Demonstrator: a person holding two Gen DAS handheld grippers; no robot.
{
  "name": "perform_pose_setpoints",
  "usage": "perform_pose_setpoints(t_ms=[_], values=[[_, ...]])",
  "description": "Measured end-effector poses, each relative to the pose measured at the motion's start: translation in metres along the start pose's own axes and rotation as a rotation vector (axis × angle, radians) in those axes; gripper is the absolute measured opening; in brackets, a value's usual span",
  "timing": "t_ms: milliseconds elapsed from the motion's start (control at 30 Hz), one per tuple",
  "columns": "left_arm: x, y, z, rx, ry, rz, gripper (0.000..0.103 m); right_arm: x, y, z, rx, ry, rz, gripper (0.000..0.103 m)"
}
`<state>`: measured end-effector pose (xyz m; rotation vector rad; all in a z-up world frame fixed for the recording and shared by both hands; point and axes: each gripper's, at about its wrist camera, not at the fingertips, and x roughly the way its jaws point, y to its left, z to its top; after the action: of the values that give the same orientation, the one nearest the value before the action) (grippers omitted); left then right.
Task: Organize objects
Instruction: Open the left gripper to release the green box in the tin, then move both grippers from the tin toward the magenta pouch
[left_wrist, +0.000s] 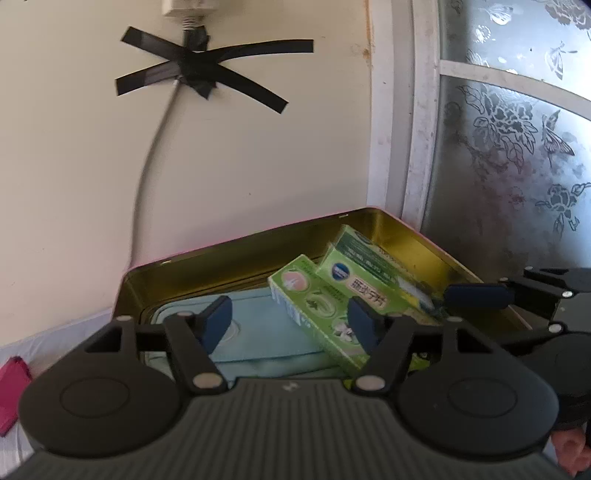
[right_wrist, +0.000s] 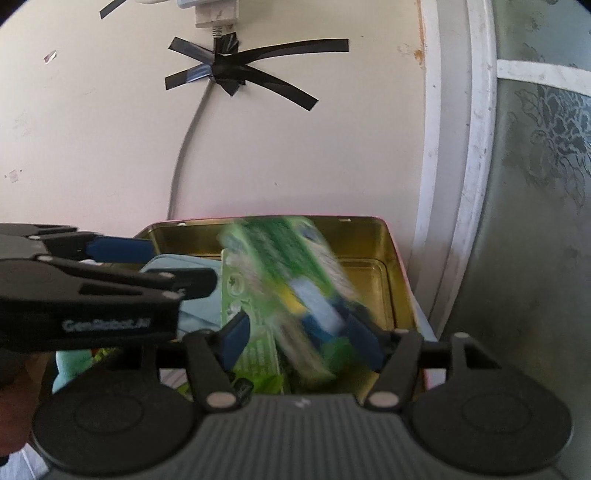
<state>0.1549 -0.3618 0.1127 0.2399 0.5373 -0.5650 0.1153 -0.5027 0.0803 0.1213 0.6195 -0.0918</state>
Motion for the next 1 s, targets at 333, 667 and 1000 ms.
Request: perform_pose_setpoints(t_ms=[333,667,1000], values=[[-0.018,0.003,-0.005,-0.013,-0.017,0.006,0.073,-0.022,0.001,0.004,-0.023,-0.031,-0.014,0.061],[-0.053,0.015,-0.023,-0.068,-0.024,-0.015,0.074,-0.059,-0.005,-0.004,-0.020,-0.080,-0.036,0.062],[-0.125,0.042,-0.081,-0.063,-0.088,-0.038,0.076,-0.114,0.017,-0.024,0.041,-0.148,0.062,0.061]])
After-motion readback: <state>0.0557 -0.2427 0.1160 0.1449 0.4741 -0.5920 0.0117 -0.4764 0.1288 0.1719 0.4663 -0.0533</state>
